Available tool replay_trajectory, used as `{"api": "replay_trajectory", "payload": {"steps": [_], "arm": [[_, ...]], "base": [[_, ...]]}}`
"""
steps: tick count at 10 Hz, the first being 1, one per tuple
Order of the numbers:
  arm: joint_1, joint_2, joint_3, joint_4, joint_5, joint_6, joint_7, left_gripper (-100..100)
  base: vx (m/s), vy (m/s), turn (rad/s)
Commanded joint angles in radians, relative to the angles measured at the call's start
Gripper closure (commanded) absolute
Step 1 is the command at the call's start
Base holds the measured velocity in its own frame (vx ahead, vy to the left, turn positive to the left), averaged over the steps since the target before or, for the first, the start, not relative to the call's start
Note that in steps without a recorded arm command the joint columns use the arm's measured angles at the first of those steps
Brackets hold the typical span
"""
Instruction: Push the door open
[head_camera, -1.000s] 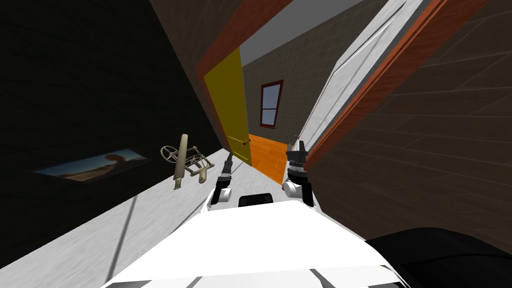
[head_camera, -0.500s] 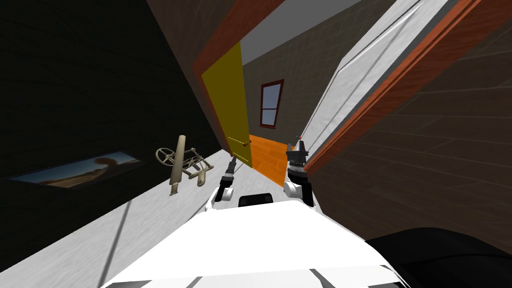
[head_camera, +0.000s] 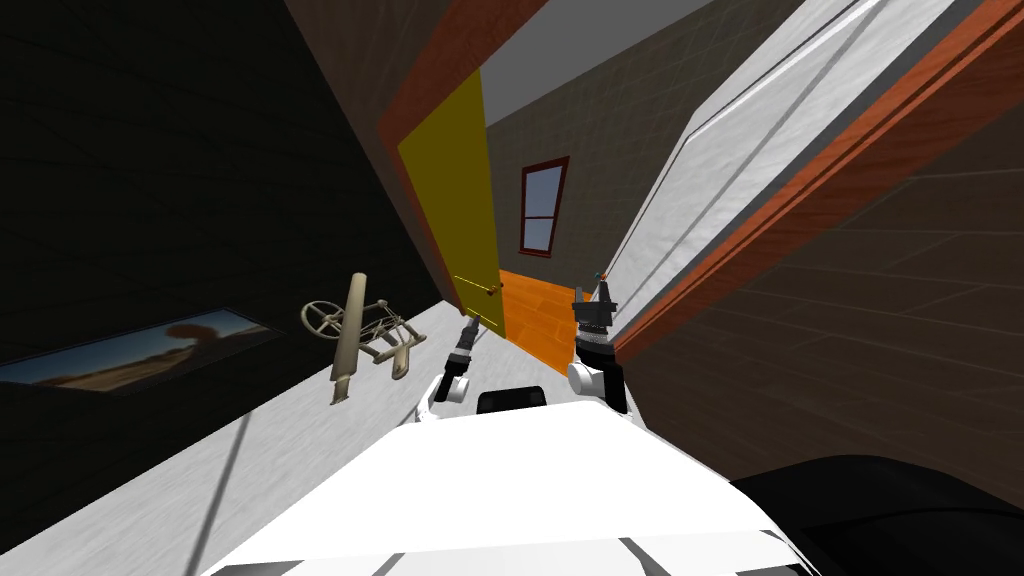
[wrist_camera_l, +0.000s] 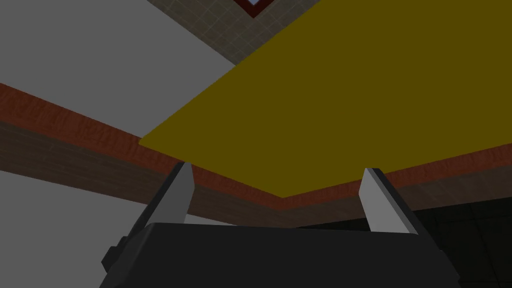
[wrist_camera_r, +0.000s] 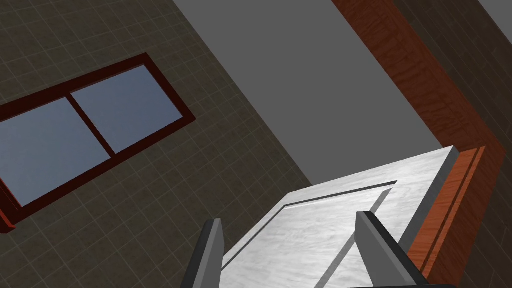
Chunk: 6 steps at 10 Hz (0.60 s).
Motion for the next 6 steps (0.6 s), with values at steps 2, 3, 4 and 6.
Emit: {"api": "replay_trajectory", "payload": {"steps": [2, 3, 4, 6], "arm": [[-0.037, 0.006, -0.019, 0.078, -0.008, -0.023, -0.067, -100], [-0.049, 0.010, -0.026, 0.107, -0.011, -0.032, -0.090, -100], [-0.061, 0.013, -0.033, 0.136, -0.014, -0.042, -0.114, -100], [-0.086, 0.021, -0.046, 0.191, -0.019, -0.061, -0.161, -100]], "base": [[0.091, 0.065, -0.024], [0.093, 0.037, -0.022], [0.104, 0.052, -0.019], [0.108, 0.047, -0.024]]}}
